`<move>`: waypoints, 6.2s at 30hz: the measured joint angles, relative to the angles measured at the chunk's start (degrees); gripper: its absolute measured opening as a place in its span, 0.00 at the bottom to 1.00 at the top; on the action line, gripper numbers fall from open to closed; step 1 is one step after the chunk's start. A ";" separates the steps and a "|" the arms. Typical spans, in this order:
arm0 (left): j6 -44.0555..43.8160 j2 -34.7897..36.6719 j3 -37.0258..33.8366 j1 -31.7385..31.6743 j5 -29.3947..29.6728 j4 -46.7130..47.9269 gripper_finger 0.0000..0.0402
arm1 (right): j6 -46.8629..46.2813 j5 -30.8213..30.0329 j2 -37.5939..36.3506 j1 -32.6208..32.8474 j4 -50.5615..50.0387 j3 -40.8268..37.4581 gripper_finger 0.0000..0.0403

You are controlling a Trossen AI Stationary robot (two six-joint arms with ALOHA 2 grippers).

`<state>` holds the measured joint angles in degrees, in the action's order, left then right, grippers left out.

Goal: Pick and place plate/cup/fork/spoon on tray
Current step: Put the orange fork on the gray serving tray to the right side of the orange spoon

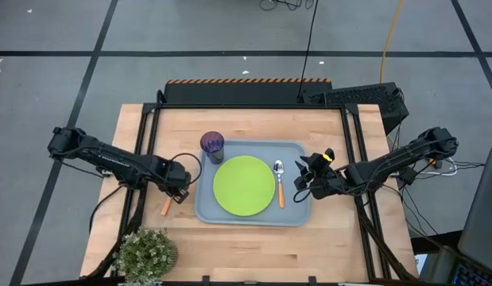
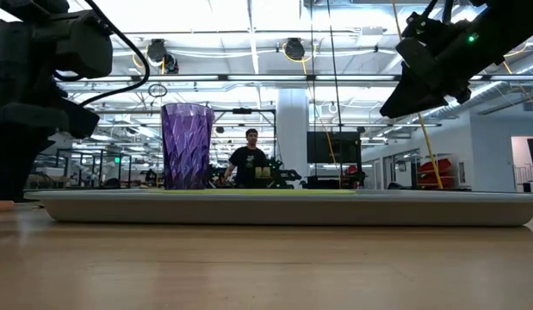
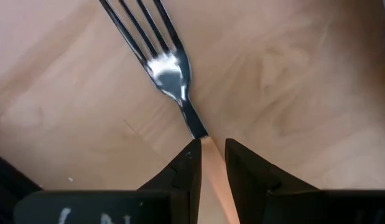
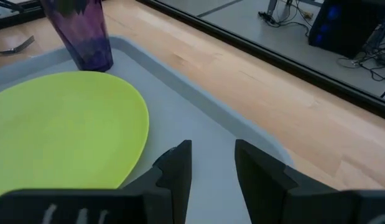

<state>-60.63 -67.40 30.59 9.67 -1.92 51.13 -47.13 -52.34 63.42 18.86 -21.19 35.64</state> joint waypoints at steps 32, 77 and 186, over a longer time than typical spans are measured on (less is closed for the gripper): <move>0.54 -0.04 -4.87 0.07 1.18 -4.64 0.25 | 0.06 -0.04 0.00 -0.05 0.09 0.04 0.29; 15.29 -24.69 69.33 -5.02 -2.33 25.34 0.06 | 14.83 8.93 -8.15 -1.10 0.41 0.09 0.29; 3.85 -71.60 95.53 -10.77 0.49 -24.72 0.19 | -14.60 26.82 -19.17 -5.26 -26.69 -9.18 0.29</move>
<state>-56.78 -138.99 126.12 -1.10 -1.42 26.41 -61.73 -25.52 44.25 13.61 -47.88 26.46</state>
